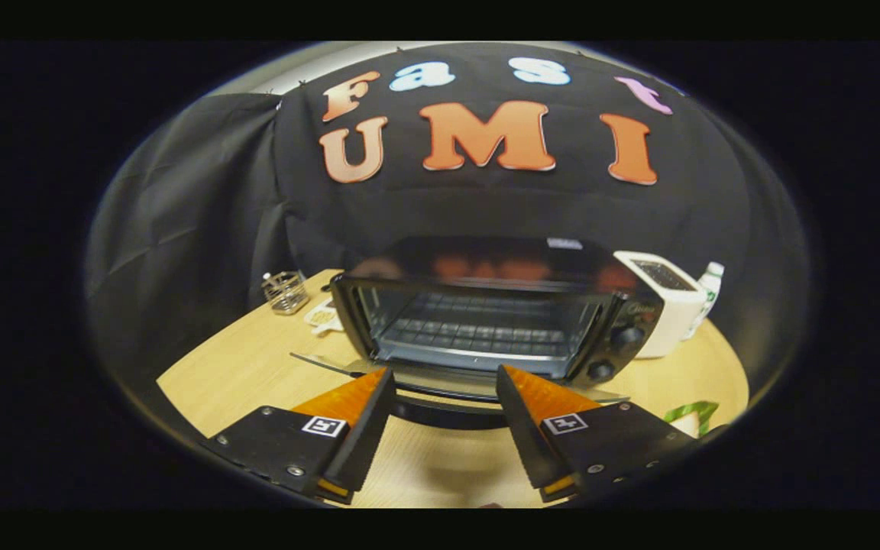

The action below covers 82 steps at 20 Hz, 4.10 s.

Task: Open the toaster oven, put the food inside, and close the toaster oven door.

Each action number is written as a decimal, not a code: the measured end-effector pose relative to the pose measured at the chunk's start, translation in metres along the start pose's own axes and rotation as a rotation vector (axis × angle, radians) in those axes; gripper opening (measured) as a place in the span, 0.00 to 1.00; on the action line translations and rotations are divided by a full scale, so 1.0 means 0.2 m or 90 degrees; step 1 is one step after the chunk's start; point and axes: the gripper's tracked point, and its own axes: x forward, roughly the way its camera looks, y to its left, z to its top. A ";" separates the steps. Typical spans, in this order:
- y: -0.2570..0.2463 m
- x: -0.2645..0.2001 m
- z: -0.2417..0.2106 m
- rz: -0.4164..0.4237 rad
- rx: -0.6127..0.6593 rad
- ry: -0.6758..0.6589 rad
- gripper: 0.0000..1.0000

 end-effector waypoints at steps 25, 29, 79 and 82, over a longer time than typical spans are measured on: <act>-0.47 -0.35 0.03 -0.033 0.092 0.098 0.94; -0.84 -0.47 0.00 -0.111 0.056 0.093 0.95; -0.35 -0.20 0.24 0.074 0.290 0.066 0.29; -0.28 -0.07 0.24 0.079 0.315 0.063 0.29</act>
